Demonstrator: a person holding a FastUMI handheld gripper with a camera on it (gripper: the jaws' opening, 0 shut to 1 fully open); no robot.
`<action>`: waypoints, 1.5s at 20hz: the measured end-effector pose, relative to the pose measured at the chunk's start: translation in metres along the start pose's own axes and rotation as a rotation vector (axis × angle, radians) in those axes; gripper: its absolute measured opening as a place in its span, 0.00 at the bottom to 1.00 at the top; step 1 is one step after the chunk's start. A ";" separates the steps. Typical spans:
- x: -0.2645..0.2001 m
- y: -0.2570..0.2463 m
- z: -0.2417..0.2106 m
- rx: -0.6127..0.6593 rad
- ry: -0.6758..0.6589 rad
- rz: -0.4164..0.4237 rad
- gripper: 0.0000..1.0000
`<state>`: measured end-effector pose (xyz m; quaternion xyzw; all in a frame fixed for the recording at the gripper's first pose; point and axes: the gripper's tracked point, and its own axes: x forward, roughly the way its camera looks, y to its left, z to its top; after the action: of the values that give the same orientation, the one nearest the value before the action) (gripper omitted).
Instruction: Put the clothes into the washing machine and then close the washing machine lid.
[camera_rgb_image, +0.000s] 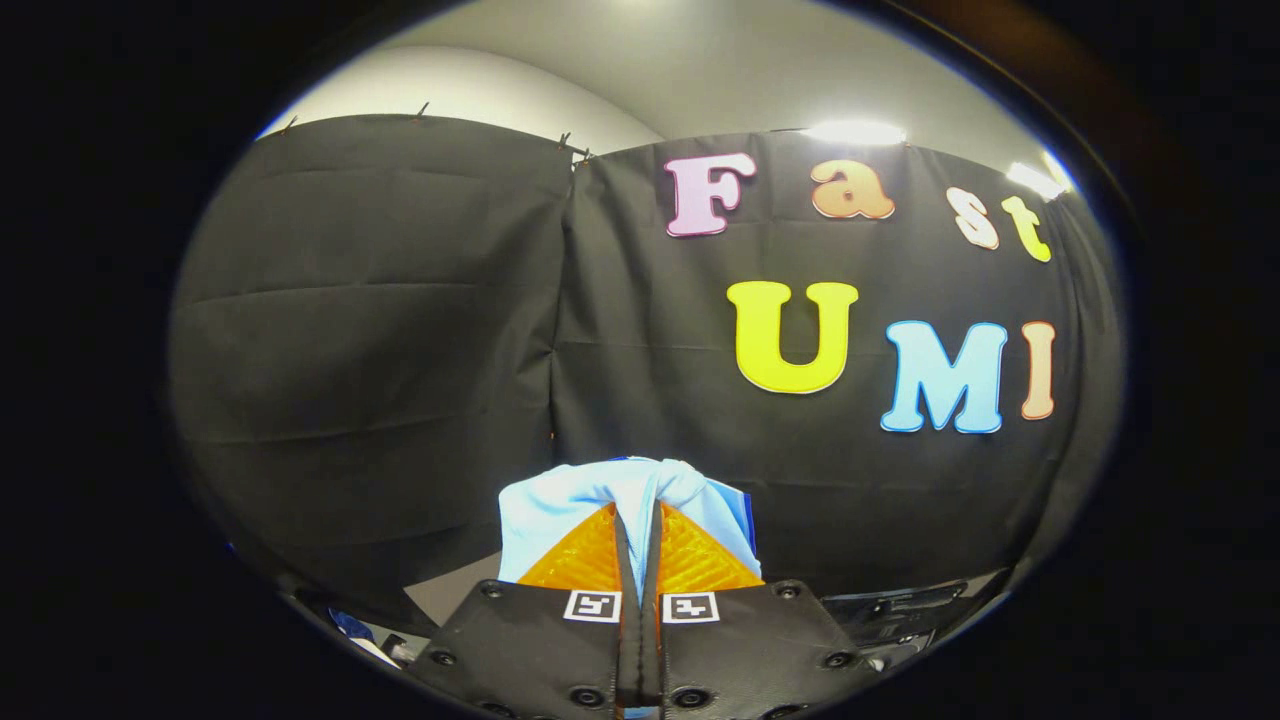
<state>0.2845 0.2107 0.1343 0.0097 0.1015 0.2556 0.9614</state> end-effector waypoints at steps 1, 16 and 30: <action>-0.003 -0.008 -0.002 0.002 0.001 -0.007 0.01; -0.071 -0.179 -0.017 0.061 0.049 -0.121 0.01; -0.090 -0.241 -0.096 0.070 0.143 -0.148 0.01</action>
<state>0.3072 -0.0462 0.0406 0.0177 0.1793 0.1800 0.9670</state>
